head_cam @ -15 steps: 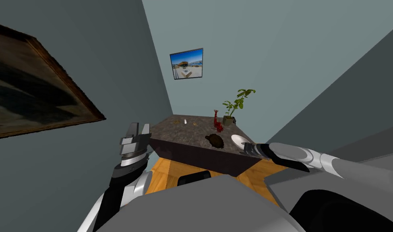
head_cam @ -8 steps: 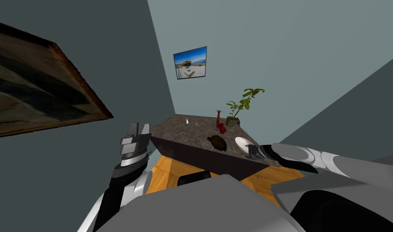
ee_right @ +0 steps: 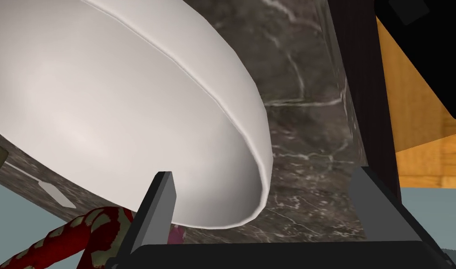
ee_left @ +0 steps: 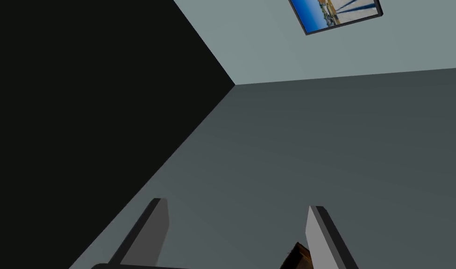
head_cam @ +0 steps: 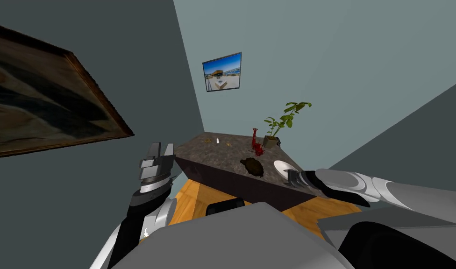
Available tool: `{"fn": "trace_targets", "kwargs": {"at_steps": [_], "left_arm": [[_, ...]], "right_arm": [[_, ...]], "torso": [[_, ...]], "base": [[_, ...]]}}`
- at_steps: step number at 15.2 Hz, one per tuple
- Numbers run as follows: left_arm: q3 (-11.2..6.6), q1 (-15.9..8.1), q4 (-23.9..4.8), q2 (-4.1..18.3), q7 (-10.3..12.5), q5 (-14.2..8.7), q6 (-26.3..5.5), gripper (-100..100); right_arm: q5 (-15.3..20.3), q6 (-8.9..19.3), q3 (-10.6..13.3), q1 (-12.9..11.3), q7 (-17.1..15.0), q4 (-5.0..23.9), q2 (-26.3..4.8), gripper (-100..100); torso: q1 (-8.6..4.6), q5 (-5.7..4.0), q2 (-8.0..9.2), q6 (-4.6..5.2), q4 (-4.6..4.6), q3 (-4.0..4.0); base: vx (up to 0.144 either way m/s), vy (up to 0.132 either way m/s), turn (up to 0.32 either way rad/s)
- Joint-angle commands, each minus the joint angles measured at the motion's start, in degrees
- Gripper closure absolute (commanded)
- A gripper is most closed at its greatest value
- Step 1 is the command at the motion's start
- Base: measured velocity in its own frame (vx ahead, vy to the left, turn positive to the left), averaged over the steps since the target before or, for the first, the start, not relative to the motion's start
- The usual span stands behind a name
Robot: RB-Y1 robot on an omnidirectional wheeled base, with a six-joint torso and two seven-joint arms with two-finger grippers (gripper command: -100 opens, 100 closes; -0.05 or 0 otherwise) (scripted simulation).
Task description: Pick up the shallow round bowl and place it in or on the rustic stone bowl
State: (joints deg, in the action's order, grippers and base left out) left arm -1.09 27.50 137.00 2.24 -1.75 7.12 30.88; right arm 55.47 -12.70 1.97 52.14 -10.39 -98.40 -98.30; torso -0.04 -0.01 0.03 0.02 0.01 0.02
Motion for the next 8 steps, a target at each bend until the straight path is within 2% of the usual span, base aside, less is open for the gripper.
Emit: {"fn": "trace_targets", "kwargs": {"at_steps": [1, 2, 3, 4, 5, 6, 7, 8], "left_arm": [[0.00, 0.0, 0.0, 0.0, 0.0, 0.0, 0.0, 0], [0.00, 0.0, 0.0, 0.0, 0.0, 0.0, 0.0, 0], [0.00, 0.0, 0.0, 0.0, 0.0, 0.0, 0.0, 0], [0.00, 0.0, 0.0, 0.0, 0.0, 0.0, 0.0, 0], [0.00, 0.0, 0.0, 0.0, 0.0, 0.0, 0.0, 0], [0.00, 0.0, 0.0, 0.0, 0.0, 0.0, 0.0, 0], [0.00, 0.0, 0.0, 0.0, 0.0, 0.0, 0.0, 0], [0.00, 0.0, 0.0, 0.0, 0.0, 0.0, 0.0, 0]], "right_arm": [[-1.8, 2.0, 0.8, 0.7, 1.1, -0.9, -0.7, -100], [-3.8, 3.8, 1.4, 1.8, 2.3, -2.0, -1.6, -100], [-3.9, 4.1, 1.4, 1.8, 2.3, -2.0, -1.6, -100], [-5.9, 5.9, 2.0, 2.9, 3.5, -3.1, -2.6, -100], [-6.0, 6.2, 2.0, 2.9, 3.5, -3.1, -2.6, -100], [-8.1, 7.9, 2.5, 4.1, 4.7, -4.3, -3.5, -100], [-8.2, 8.3, 2.5, 4.1, 4.7, -4.3, -3.5, -100], [-10.1, 9.9, 3.1, 5.2, 5.9, -5.4, -4.5, -100]], "torso": [[0.00, 0.00, 0.00, 0.00, 0.00, 0.00], [0.01, 0.00, 0.01, 0.00, 0.00, 0.01], [0.01, 0.00, 0.02, 0.00, 0.01, 0.01], [0.02, 0.00, 0.02, 0.01, 0.01, 0.02], [0.02, 0.01, 0.03, 0.00, 0.01, 0.02], [0.02, 0.00, 0.03, 0.00, 0.01, 0.02], [0.02, 0.00, 0.03, 0.00, 0.01, 0.02], [0.02, 0.00, 0.03, 0.00, 0.01, 0.02]], "base": [[-0.012, -0.016, 0.046], [-0.014, -0.018, 0.053], [-0.012, -0.015, 0.045], [-0.014, -0.019, 0.054], [-0.013, -0.017, 0.049], [-0.013, -0.017, 0.049], [-0.013, -0.017, 0.048], [-0.013, -0.017, 0.049]]}}
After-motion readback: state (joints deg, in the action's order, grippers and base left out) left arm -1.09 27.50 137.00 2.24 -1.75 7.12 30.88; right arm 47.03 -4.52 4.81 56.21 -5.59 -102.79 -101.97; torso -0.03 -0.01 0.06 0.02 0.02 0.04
